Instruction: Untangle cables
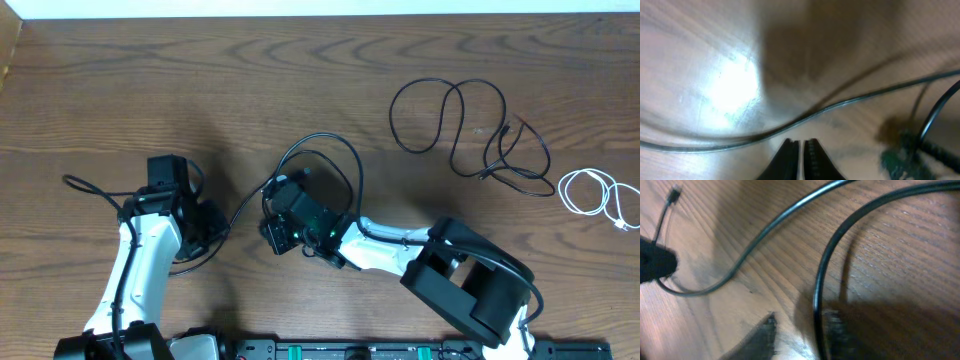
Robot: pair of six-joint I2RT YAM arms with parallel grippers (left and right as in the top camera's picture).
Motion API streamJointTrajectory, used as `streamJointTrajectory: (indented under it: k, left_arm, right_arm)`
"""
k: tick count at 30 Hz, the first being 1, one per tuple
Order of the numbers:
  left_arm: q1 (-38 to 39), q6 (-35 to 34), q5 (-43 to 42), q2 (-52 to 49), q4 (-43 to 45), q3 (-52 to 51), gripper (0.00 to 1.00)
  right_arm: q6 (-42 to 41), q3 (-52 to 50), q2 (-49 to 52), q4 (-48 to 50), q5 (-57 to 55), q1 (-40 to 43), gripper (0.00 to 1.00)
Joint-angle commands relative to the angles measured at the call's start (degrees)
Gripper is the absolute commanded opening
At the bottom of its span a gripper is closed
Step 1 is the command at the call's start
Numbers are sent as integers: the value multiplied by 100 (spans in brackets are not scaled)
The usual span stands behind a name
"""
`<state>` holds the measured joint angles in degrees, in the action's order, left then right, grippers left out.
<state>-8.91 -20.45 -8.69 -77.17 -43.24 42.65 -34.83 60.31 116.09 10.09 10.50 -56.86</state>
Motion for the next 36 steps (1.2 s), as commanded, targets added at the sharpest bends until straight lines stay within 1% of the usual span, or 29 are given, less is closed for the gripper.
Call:
streamJointTrajectory:
  k: [1, 3, 4, 5, 6, 8, 10, 11, 12, 13, 14, 15, 16, 19, 20, 22, 25, 29, 36]
  left_arm:
    - [-13, -129, -17, -31, -334, -48, 14]
    - [-13, -125, -24, -31, -479, -48, 14]
    - [-15, -129, -24, -31, -566, -48, 8]
    - [-24, -210, -24, -31, -614, -48, 8]
    - [-48, -479, -20, -31, -671, -48, 8]
    - [-155, -1381, 31, -31, -776, -48, 8]
    - [-260, -1978, 74, -31, -710, -48, 9]
    - [-304, -2247, 138, -31, -649, -48, 15]
    - [-348, -2529, 254, -31, -592, -48, 17]
    - [-380, -2708, 372, -31, -544, -48, 24]
    - [-417, -2865, 560, -31, -472, -48, 35]
    - [-446, -2944, 745, -31, -402, -48, 48]
    - [-479, -2994, 979, -31, -332, -48, 52]
    - [-588, -3117, 1488, -31, -297, -48, 53]
    - [-621, -3117, 1574, -31, -306, -48, 53]
    - [-704, -3132, 1753, -31, -341, -50, 57]
    - [-848, -3228, 1928, -31, -341, -55, 60]
    - [-1145, -3499, 2015, -31, -339, -133, 60]
    - [-1556, -3493, 2079, -31, -267, -422, 61]
  right_arm:
    - [20, -11, 199, -68, -131, 20, 1]
    - [20, -11, 199, -68, -131, 26, 1]
    - [20, -11, 197, -68, -131, 31, 1]
    - [20, -11, 197, -68, -131, 31, 1]
    - [20, -11, 197, -68, -131, 31, 1]
    - [20, -11, 197, -68, -129, 31, 1]
    - [20, -11, 197, -68, -109, 31, 1]
    - [20, -11, 197, -70, -111, 31, 1]
    - [20, -11, 197, -70, -109, 31, 1]
    - [22, -11, 197, -72, -109, 31, 1]
    - [22, -11, 197, -76, -109, 31, 1]
    - [20, -11, 197, -90, -109, 31, 1]
    - [20, -11, 197, -109, -109, 31, 1]
    - [22, -11, 197, -111, -109, 31, 1]
    - [20, -11, 197, -111, -111, 31, 1]
    - [22, -11, 197, -109, -111, 31, 1]
    - [22, -11, 197, -107, -111, 31, 1]
    - [22, -11, 197, -109, -111, 31, 1]
    - [20, -11, 197, -109, -111, 31, 1]
